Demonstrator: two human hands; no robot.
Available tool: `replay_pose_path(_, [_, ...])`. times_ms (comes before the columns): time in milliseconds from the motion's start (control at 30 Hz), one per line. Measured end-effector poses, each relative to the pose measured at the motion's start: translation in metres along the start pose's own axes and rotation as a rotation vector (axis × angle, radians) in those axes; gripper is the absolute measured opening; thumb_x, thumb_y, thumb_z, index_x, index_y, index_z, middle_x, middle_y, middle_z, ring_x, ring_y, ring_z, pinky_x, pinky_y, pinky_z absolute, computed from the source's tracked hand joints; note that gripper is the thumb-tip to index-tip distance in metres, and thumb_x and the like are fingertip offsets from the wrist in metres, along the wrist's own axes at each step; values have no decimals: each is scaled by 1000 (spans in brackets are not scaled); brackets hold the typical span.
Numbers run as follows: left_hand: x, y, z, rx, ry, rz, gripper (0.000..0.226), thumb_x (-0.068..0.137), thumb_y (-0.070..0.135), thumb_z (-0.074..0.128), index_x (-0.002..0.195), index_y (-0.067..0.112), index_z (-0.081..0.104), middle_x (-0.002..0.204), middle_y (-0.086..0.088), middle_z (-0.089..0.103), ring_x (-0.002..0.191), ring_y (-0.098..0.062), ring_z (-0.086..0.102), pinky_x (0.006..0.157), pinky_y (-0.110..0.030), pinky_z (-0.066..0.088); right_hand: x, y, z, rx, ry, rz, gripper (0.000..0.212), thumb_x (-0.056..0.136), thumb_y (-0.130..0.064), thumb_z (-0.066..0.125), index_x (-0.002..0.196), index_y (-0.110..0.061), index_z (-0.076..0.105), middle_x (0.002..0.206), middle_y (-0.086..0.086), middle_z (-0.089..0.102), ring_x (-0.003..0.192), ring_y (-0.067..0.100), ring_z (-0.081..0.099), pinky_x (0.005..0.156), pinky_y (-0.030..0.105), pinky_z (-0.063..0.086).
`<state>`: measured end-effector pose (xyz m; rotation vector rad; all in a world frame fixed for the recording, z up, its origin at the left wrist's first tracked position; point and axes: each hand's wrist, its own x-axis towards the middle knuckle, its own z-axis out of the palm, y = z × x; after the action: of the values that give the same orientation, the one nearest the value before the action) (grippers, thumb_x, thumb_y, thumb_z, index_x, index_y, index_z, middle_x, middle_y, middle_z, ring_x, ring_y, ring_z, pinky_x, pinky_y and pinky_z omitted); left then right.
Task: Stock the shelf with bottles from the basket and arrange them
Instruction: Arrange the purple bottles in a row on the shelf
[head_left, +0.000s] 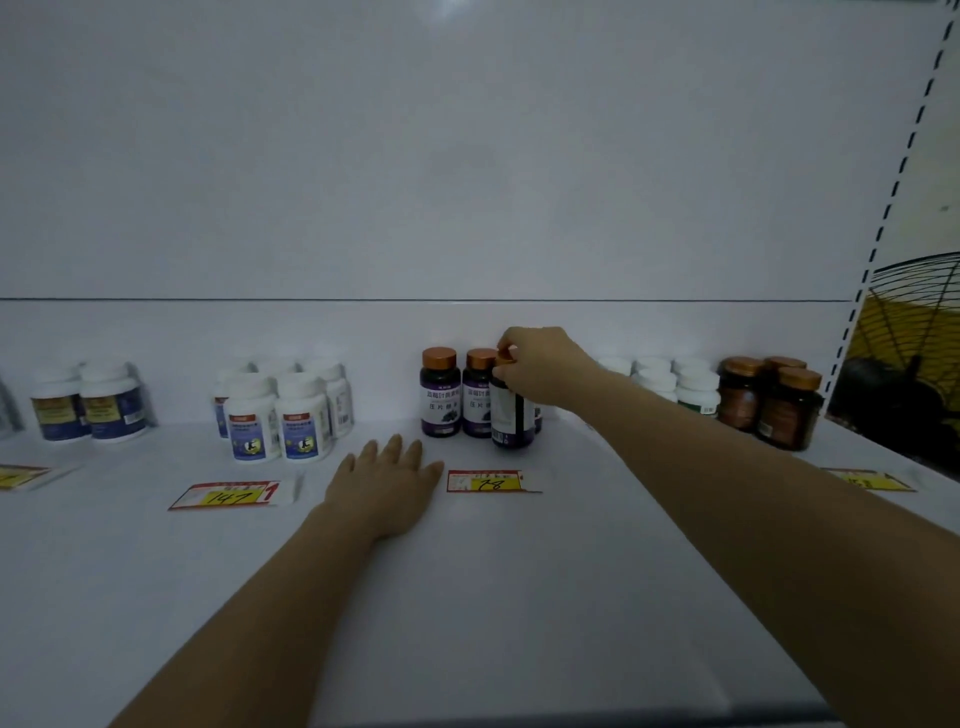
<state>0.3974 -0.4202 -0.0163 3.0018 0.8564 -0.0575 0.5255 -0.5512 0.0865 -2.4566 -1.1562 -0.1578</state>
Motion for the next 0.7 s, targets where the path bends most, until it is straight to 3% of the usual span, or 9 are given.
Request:
replay_pose_path(100, [-4, 3, -7, -85, 61, -34, 61, 99, 50, 20, 149, 15, 21, 157, -9, 19, 142, -28, 20, 115, -42, 19, -2, -4, -19, 116, 28, -39, 38, 93, -29, 56, 128, -16, 53, 116, 3, 54, 93, 17, 50, 77, 26, 46])
replay_pose_path(233, [-14, 14, -27, -520, 134, -44, 60, 95, 43, 48, 145, 14, 31, 147, -8, 40, 130, -22, 43, 101, -29, 35, -5, -8, -49, 273, 30, -117, 44, 87, -30, 66, 128, -24, 52, 103, -4, 57, 79, 7, 55, 60, 14, 42])
replay_pose_path(367, [-15, 20, -53, -919, 130, 31, 70, 80, 33, 72, 140, 15, 40, 137, -5, 51, 113, -17, 51, 93, -28, 38, -7, -15, -73, 370, 12, -167, 41, 82, -33, 71, 119, -23, 55, 104, 2, 63, 91, 15, 62, 74, 26, 53])
replay_pose_path(433, [-18, 23, -66, -1089, 97, 64, 65, 79, 26, 74, 136, 17, 44, 133, -4, 55, 110, -17, 52, 94, -30, 41, -10, -17, -82, 441, -23, -175, 36, 83, -31, 72, 115, -20, 58, 105, 3, 65, 91, 16, 66, 81, 31, 55])
replay_pose_path(533, [-24, 27, -77, -1233, 78, 211, 36, 86, 12, 66, 119, 20, 55, 127, -3, 59, 114, -21, 57, 93, -31, 48, -13, -19, -92, 526, -60, -195, 31, 83, -30, 71, 110, -18, 63, 106, 5, 68, 88, 16, 68, 86, 34, 55])
replay_pose_path(700, [-29, 28, -76, -1380, 73, 306, 40, 84, 10, 67, 123, 13, 59, 123, -1, 62, 108, -18, 62, 87, -27, 55, -18, -16, -91, 656, -102, -213, 24, 86, -27, 68, 109, -17, 66, 107, 6, 70, 100, 27, 68, 92, 38, 54])
